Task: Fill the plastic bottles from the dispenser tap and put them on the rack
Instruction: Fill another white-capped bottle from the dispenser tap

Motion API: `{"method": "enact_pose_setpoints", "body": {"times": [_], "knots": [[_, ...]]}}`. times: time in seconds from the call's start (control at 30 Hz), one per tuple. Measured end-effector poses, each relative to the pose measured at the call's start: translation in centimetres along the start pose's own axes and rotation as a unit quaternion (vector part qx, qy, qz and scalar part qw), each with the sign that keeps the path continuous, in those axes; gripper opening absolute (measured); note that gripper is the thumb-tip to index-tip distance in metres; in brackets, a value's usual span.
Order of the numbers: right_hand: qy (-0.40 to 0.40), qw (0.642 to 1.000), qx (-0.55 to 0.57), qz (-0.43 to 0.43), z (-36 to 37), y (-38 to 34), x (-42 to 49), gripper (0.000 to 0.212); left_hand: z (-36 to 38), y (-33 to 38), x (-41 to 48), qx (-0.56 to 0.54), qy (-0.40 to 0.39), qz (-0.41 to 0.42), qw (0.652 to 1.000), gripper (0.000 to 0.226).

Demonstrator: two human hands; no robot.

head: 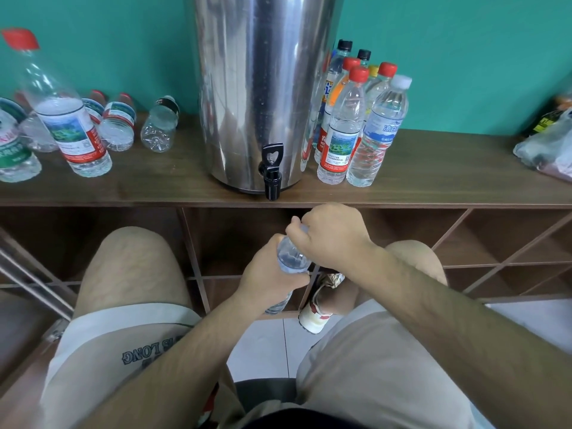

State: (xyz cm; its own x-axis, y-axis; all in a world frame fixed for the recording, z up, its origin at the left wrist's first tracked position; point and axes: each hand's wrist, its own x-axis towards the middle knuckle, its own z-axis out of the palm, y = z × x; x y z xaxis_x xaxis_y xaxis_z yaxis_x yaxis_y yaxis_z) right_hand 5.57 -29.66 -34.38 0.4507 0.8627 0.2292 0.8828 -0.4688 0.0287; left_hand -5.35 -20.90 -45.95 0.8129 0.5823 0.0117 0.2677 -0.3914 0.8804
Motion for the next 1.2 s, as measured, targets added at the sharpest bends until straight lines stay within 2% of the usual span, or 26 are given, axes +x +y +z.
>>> {"method": "enact_pose_setpoints", "body": {"times": [0.2,0.27,0.37,0.47,0.53,0.6,0.7,0.8,0.97,1.07,1.2], "knots": [[0.052,0.996,0.078,0.002,-0.8,-1.4,-1.1,0.050,-1.9,1.2,-0.8,-0.026,0.064,0.008,0.998,0.054],[0.076,0.987,0.143,-0.007,-1.0,-1.7,-1.5,0.049,-3.1,1.9,-1.0,-0.039,0.083,0.019,0.996,0.051],[0.086,0.955,0.284,-0.022,-1.1,-2.5,-2.2,0.045,-5.6,3.6,-1.4,-0.069,0.102,0.037,0.992,0.052],[0.094,0.903,0.417,-0.037,-0.7,-3.8,-2.6,0.032,-8.9,4.9,-1.5,-0.106,0.118,0.036,0.987,0.050],[0.074,0.876,0.474,-0.057,-0.2,-5.1,-2.3,0.037,-11.6,5.9,-1.7,-0.110,0.150,0.045,0.981,0.051],[0.047,0.866,0.491,-0.080,0.0,-6.9,-1.5,0.053,-14.4,6.9,-1.8,-0.097,0.180,0.061,0.977,0.052],[0.059,0.856,0.505,-0.096,-0.3,-10.7,1.2,0.070,-18.3,7.8,-1.1,-0.073,0.204,0.072,0.974,0.056],[0.075,0.834,0.542,-0.063,-0.5,-14.7,5.0,0.070,-21.8,7.8,0.7,-0.049,0.244,0.065,0.966,0.065],[0.093,0.851,0.517,0.010,0.2,-19.3,11.2,0.065,-26.2,6.1,4.4,-0.050,0.247,0.048,0.966,0.076],[0.095,0.861,0.497,0.045,1.3,-20.5,13.7,0.062,-27.6,4.4,6.2,-0.055,0.232,0.038,0.970,0.068],[0.133,0.855,0.496,0.075,2.2,-21.1,15.7,0.075,-28.8,3.0,8.3,-0.106,0.230,0.041,0.967,0.058]]}}
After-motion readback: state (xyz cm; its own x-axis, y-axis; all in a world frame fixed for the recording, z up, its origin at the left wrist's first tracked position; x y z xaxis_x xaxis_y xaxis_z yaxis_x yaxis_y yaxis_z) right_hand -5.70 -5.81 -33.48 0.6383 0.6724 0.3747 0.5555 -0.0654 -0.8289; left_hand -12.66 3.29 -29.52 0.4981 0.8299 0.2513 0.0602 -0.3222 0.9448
